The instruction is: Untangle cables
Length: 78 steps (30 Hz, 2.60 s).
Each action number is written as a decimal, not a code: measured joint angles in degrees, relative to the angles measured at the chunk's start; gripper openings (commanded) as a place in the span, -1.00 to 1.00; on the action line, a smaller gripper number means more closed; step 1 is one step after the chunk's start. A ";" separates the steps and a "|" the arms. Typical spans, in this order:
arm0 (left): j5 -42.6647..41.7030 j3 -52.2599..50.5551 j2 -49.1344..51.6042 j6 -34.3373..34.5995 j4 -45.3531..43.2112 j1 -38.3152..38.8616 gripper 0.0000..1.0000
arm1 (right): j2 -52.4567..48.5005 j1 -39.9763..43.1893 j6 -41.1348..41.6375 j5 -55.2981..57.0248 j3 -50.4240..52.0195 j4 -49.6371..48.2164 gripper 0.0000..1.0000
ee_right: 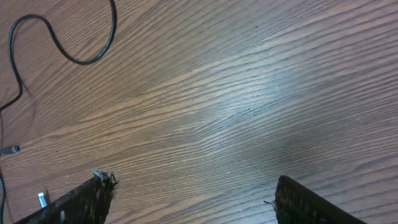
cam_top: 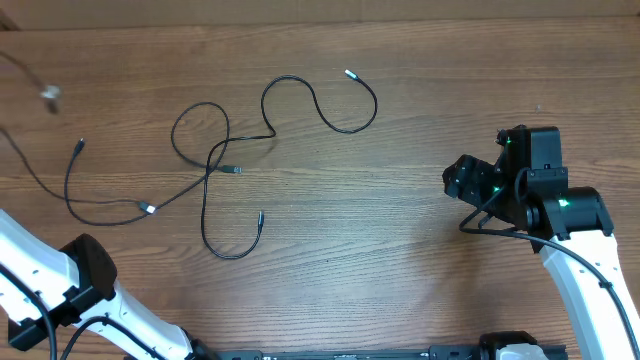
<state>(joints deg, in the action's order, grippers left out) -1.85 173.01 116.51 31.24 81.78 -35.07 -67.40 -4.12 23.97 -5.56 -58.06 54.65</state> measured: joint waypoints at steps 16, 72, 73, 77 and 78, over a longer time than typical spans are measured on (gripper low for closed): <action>-6.71 -3.52 0.00 -0.96 7.82 4.98 0.99 | 0.00 0.00 0.00 0.00 0.00 -0.11 0.63; -2.69 -37.24 28.00 -32.72 14.88 46.34 -0.91 | 0.00 -0.02 0.00 0.02 0.00 0.17 0.63; -2.51 -37.24 28.00 -32.39 14.88 46.36 -0.92 | 0.00 0.00 0.00 0.02 0.00 0.20 0.63; -1.31 -37.24 27.98 -30.38 14.88 46.60 -0.91 | 0.00 0.00 -0.02 0.04 0.00 0.22 0.63; -0.96 -37.24 27.91 -29.94 14.88 46.56 -0.91 | 0.00 0.00 0.00 0.02 0.00 0.22 0.63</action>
<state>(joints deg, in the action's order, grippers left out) -2.81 135.76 144.42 1.30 96.66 11.49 -67.40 -4.12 23.97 -5.54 -58.06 54.87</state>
